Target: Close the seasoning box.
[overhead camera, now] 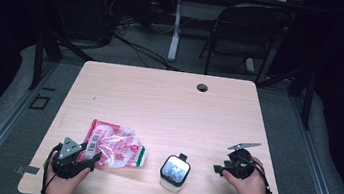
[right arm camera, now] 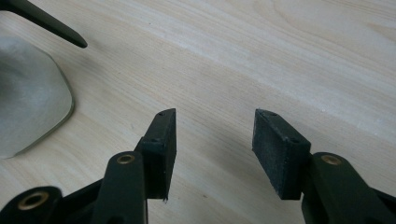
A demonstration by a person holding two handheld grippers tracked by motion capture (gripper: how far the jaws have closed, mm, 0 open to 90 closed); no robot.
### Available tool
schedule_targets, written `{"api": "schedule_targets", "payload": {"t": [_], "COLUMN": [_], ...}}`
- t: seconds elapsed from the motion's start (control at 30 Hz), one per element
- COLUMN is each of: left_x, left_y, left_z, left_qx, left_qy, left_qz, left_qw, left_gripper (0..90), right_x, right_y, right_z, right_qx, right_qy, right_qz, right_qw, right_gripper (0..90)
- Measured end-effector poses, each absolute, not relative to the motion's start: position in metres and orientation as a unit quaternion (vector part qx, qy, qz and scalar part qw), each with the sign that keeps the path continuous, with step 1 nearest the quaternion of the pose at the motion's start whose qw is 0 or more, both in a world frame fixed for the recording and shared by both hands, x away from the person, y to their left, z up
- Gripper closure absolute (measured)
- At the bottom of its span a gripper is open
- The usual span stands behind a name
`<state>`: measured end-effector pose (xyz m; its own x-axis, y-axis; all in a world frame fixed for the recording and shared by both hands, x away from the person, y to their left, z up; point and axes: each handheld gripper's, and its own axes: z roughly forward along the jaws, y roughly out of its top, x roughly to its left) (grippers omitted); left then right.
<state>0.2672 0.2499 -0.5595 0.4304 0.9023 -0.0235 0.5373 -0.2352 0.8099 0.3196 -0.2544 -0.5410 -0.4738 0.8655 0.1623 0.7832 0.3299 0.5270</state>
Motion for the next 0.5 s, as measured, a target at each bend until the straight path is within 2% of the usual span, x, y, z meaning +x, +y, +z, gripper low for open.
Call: {"api": "schedule_targets", "payload": {"t": [0.5], "left_x": [0.2673], "left_y": [0.2512], "left_z": [-0.5582], "left_qx": [0.749], "left_qy": [0.481], "left_qz": [0.236], "left_qw": [0.39], "left_gripper": [35.2], "right_x": [0.3196], "right_y": [-0.2537], "right_z": [-0.5413], "right_qx": [0.507], "right_qy": [0.812], "right_qz": [0.278], "right_qw": [0.075], "right_gripper": [48.9]}}
